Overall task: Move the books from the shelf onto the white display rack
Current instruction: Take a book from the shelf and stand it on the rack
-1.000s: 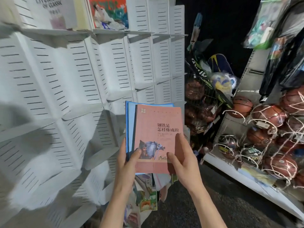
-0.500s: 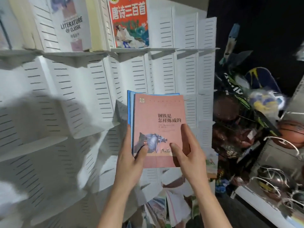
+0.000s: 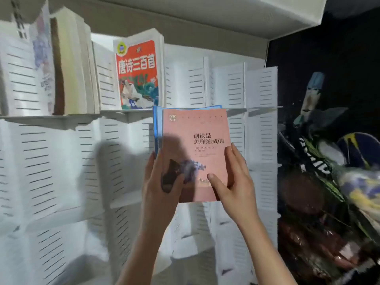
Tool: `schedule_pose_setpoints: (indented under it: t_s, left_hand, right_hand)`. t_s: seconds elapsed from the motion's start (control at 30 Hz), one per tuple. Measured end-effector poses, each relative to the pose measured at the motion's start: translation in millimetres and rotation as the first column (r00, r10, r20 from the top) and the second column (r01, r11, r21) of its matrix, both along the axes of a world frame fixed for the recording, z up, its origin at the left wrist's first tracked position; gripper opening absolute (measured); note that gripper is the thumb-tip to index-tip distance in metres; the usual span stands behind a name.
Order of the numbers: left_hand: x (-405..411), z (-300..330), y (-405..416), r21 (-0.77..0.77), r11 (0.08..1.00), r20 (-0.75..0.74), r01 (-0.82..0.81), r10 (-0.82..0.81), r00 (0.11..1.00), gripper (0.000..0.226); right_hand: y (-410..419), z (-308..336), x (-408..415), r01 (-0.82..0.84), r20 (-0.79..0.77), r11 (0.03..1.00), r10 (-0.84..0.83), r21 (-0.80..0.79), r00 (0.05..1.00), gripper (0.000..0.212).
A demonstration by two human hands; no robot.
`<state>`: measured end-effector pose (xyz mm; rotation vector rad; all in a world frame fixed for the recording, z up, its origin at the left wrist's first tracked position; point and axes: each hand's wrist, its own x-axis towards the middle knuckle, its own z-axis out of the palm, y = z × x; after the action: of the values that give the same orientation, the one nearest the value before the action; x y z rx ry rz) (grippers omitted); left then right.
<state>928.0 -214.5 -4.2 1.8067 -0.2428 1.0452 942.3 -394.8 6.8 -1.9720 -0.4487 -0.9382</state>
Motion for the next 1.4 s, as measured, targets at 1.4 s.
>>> schedule_pose_setpoints:
  t_s: [1.4]
  left_hand:
    - [266.8,187.6,-34.9,0.358,0.873,-0.009,-0.33,0.357,0.934,0.064]
  right_hand:
    - [-5.0,155.6,301.0,0.092,0.306,0.994,-0.105,0.058,0.946,0.072]
